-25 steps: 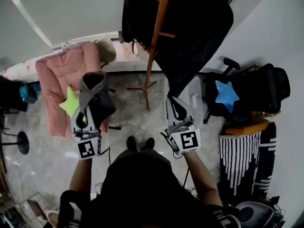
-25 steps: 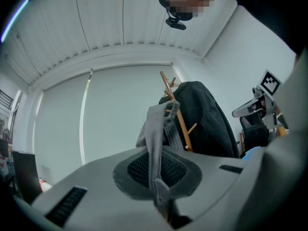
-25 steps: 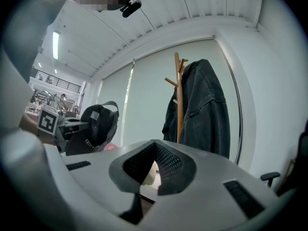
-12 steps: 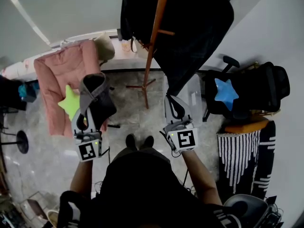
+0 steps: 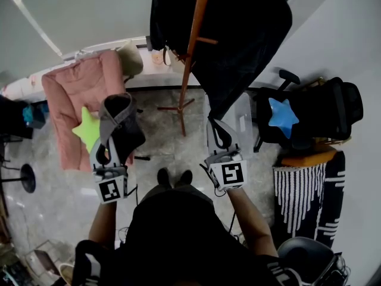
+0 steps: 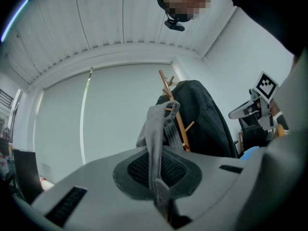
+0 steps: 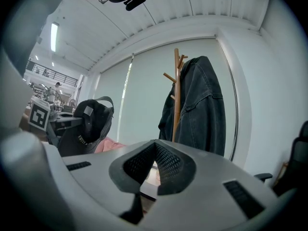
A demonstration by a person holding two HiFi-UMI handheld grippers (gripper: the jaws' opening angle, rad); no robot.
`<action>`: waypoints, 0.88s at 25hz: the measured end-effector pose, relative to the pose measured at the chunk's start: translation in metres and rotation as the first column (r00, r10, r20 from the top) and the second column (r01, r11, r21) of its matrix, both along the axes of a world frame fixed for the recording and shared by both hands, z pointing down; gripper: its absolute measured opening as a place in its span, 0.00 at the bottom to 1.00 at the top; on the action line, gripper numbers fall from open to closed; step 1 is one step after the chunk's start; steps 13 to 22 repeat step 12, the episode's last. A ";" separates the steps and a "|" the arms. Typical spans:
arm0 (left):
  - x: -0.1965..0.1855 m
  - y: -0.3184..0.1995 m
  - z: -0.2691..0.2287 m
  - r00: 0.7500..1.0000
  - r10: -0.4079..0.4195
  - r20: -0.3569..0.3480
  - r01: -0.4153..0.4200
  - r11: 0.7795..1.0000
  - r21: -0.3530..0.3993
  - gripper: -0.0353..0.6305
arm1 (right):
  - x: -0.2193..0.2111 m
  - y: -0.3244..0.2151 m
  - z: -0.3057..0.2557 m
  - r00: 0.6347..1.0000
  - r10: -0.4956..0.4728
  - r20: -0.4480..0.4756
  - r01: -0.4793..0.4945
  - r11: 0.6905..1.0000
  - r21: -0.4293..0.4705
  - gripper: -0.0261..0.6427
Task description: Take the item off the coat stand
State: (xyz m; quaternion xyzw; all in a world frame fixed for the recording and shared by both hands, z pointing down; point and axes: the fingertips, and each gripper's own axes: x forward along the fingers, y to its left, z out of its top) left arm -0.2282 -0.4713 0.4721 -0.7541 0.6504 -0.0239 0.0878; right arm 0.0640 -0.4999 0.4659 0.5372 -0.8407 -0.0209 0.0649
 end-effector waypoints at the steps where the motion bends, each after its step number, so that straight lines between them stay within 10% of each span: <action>1: 0.000 0.000 0.000 1.000 -0.001 -0.002 0.001 1.000 -0.001 0.09 | 0.001 0.000 0.000 1.000 0.002 0.000 -0.002 1.000 0.001 0.06; 22: 0.005 -0.006 0.000 1.000 0.002 -0.005 -0.002 1.000 0.003 0.09 | 0.003 -0.007 0.001 1.000 0.007 -0.011 -0.007 1.000 -0.006 0.06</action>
